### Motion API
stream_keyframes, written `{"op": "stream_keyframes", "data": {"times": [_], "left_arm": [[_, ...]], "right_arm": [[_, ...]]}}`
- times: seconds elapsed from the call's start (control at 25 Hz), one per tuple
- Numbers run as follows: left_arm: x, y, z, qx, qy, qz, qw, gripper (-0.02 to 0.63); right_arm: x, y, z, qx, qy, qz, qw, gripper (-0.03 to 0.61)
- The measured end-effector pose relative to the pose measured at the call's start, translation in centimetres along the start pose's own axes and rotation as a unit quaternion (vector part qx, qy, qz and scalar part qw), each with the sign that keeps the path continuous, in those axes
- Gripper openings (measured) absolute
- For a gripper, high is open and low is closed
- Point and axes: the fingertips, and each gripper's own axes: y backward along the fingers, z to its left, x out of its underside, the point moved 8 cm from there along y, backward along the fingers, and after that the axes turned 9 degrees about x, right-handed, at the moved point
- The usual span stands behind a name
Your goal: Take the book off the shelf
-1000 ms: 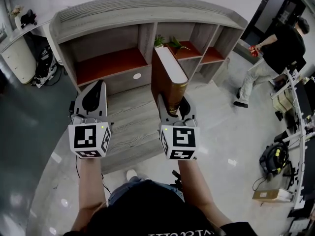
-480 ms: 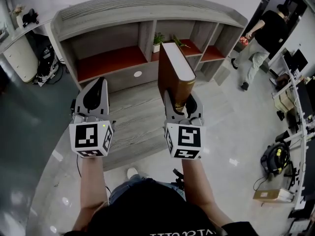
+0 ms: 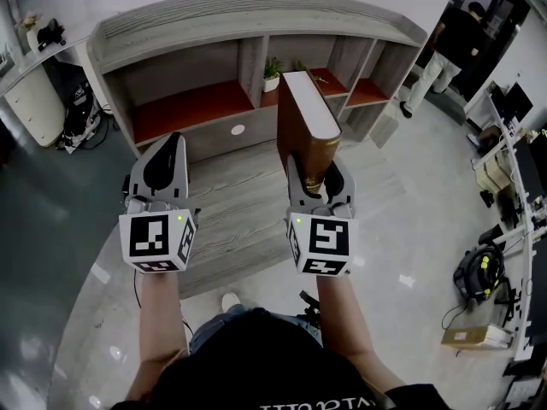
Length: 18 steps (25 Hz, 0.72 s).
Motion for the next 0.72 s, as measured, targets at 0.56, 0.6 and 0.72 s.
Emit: {"op": "stream_keyframes", "data": {"times": [0.56, 0.6, 0.72], "left_arm": [[-0.25, -0.63, 0.12, -0.001, -0.007, 0.001, 1.0, 0.009], [-0.28, -0.65, 0.15, -0.001, -0.007, 0.001, 1.0, 0.009], [-0.41, -0.71, 0.16, -0.001, -0.009, 0.0, 1.0, 0.009]], "right_arm": [[-0.09, -0.7, -0.16, -0.01, 0.011, -0.002, 1.0, 0.219], [-0.12, -0.72, -0.21, -0.01, 0.011, -0.002, 1.0, 0.219], [-0.25, -0.79, -0.34, -0.01, 0.012, -0.003, 1.0, 0.219]]}}
